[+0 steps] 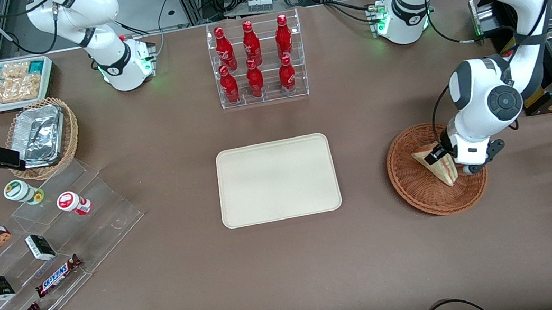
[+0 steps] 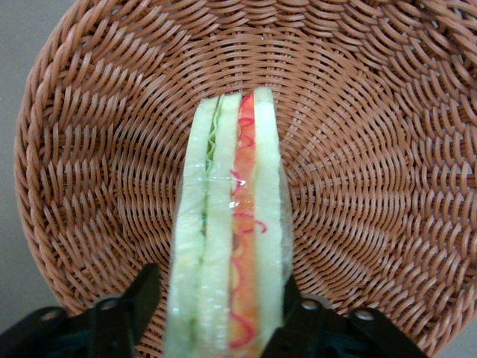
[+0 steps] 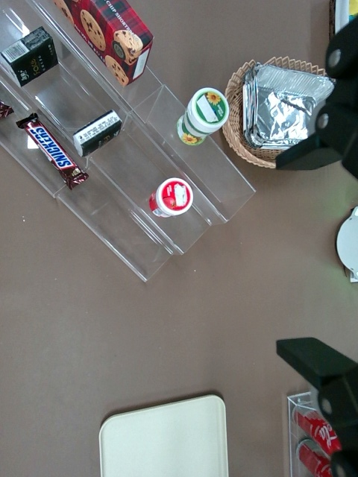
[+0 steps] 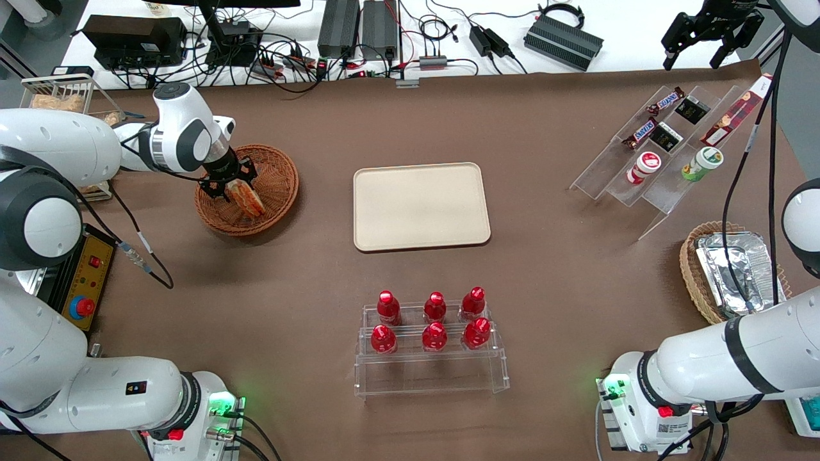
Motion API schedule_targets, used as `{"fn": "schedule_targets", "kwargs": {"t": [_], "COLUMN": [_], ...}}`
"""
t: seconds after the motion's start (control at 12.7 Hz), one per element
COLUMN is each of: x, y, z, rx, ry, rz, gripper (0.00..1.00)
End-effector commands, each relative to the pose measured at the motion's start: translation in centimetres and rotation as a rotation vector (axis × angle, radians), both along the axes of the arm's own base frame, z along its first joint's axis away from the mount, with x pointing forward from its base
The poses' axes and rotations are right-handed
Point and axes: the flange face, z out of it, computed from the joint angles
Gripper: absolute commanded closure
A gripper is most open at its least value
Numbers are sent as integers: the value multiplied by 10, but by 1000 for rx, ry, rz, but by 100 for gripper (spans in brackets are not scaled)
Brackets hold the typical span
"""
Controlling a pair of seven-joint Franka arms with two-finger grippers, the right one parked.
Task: Place sandwich from basket to tray
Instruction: 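Lift the sandwich and carry it with the left gripper toward the tray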
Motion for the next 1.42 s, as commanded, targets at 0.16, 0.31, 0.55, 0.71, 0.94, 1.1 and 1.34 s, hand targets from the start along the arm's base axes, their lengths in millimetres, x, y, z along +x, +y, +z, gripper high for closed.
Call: {"fn": "schedule_targets", "kwargs": {"t": [0.16,0.31,0.55,0.71,0.94,1.1,1.34], "x": [4,18,36,34,26,28,24], "y": [-7,-17,-57,-91,-161,-216,-295], "z": [27,62,103,105,100,97,89], "rx": [20,25,25,24,11,0,-9], "ry": [-11,22,40,47,42,37,56], "rz": [14,1,-63,-139,-309,-395,-487], "gripper": [100,100,100,100,100,100,100]}}
